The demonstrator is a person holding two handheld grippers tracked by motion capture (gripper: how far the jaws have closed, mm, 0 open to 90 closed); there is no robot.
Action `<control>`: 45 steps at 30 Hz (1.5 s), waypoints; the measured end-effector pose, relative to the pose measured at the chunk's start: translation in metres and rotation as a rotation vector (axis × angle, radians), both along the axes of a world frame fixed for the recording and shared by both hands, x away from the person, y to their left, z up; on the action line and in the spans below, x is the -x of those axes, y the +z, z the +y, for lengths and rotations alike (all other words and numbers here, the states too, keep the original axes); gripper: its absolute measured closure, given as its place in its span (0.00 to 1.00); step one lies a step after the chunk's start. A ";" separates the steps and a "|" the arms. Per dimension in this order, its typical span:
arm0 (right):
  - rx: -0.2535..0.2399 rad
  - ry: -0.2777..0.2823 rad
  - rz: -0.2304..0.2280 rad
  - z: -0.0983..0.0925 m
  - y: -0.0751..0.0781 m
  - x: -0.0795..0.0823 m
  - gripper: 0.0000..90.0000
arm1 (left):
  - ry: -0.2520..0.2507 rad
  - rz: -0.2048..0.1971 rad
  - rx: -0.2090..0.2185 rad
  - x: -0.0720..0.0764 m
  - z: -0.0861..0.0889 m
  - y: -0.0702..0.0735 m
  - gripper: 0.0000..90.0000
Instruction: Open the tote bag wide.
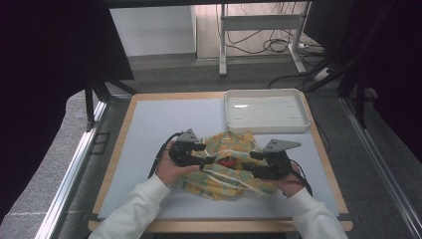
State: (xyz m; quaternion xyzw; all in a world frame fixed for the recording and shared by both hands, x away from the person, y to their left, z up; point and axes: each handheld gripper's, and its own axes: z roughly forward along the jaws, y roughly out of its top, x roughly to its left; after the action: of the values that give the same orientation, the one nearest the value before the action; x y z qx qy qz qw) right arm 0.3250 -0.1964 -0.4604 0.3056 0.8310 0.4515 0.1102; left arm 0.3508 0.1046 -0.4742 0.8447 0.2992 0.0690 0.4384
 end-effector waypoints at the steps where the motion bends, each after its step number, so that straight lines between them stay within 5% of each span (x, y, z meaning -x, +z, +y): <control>1: 0.001 0.000 0.002 0.000 0.000 0.000 0.50 | -0.004 0.000 -0.007 0.000 -0.003 0.000 0.39; 9: 0.004 -0.003 0.004 0.000 -0.001 -0.001 0.50 | -0.027 0.016 -0.080 0.000 -0.019 -0.011 0.52; 13: 0.006 -0.004 0.006 0.000 -0.001 -0.001 0.50 | -0.028 0.022 -0.060 0.000 -0.016 -0.009 0.74; 22: 0.006 -0.007 0.005 -0.001 -0.001 -0.001 0.50 | -0.052 0.046 -0.045 0.000 -0.015 -0.010 0.99; 45: 0.007 0.054 0.038 0.000 0.000 0.007 0.59 | -0.028 0.048 0.009 -0.003 -0.004 -0.002 1.00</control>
State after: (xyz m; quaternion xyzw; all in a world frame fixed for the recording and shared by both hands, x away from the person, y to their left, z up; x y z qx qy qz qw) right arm 0.3182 -0.1969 -0.4600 0.2911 0.8425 0.4456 0.0833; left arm 0.3534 0.1003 -0.4765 0.8481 0.2980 0.0411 0.4361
